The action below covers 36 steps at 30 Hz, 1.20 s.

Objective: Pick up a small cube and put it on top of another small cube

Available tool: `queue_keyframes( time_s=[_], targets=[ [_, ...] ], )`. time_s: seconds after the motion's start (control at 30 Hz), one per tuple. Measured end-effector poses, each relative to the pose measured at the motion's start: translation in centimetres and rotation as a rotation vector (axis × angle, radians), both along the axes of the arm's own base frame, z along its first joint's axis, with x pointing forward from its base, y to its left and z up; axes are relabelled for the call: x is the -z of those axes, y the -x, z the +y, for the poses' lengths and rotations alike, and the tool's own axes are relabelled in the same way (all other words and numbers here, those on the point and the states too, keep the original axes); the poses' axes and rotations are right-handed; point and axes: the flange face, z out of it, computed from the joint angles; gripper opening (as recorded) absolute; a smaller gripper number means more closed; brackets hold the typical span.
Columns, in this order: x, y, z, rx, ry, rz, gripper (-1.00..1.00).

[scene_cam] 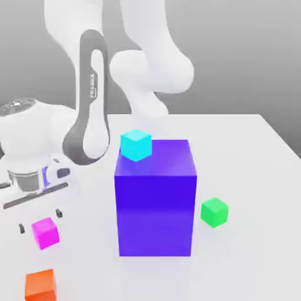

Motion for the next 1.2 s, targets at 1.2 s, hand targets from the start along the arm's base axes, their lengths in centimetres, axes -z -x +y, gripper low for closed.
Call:
queue_keyframes(
  time_s=[1.2],
  targets=[
    [-15.1,-10.2,16.5,-1.26,0.136,-0.224,-1.0]
  ],
)
